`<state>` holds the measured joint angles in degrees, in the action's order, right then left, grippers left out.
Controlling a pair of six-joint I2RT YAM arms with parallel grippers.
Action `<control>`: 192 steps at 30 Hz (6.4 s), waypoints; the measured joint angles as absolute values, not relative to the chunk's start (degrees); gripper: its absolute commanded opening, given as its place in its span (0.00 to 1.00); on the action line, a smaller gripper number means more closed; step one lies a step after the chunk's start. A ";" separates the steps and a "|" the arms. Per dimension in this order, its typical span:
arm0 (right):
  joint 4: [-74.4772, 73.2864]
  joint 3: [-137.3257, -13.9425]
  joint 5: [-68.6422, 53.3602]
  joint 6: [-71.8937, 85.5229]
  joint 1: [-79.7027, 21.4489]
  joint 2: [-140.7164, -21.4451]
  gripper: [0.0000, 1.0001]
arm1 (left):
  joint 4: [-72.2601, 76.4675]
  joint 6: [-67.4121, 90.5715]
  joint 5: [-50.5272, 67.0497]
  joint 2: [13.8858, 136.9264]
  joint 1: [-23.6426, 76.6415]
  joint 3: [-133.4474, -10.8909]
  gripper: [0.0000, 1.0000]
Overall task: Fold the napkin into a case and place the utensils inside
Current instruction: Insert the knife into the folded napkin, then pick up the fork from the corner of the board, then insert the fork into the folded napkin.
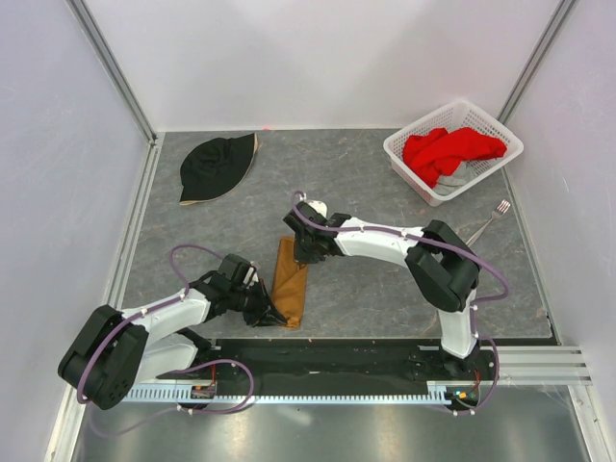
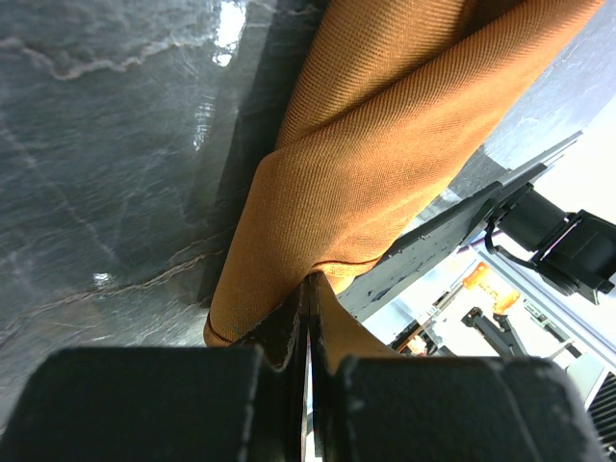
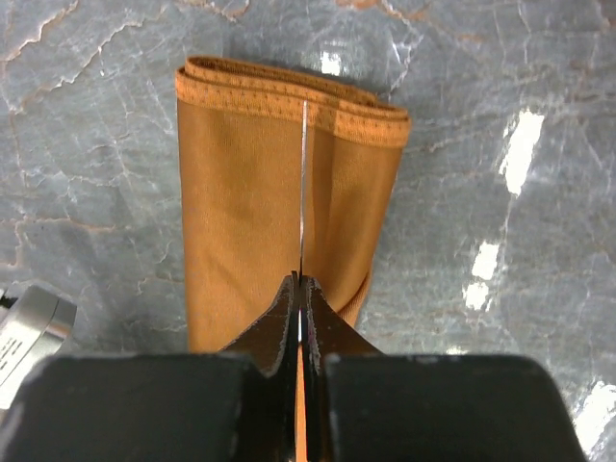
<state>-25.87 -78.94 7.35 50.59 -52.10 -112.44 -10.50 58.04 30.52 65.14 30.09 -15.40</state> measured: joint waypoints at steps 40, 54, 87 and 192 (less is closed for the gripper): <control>-35.94 -59.59 19.79 44.82 -23.88 -72.27 0.98 | -21.78 56.77 26.70 40.07 30.09 -18.83 0.50; -29.98 -53.01 14.13 30.41 22.52 -85.76 0.92 | -23.99 48.62 30.63 41.28 30.09 -30.83 0.62; -22.90 -67.18 13.15 24.91 20.05 -106.39 0.00 | -25.45 46.11 28.82 45.23 30.09 -29.39 0.52; -29.15 -80.14 17.76 64.73 -60.66 -114.39 0.15 | -23.46 53.32 22.68 54.37 29.63 -16.45 0.04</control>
<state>-29.15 -80.14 17.76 64.73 -60.66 -114.39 -23.46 53.32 22.68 54.37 29.63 -16.45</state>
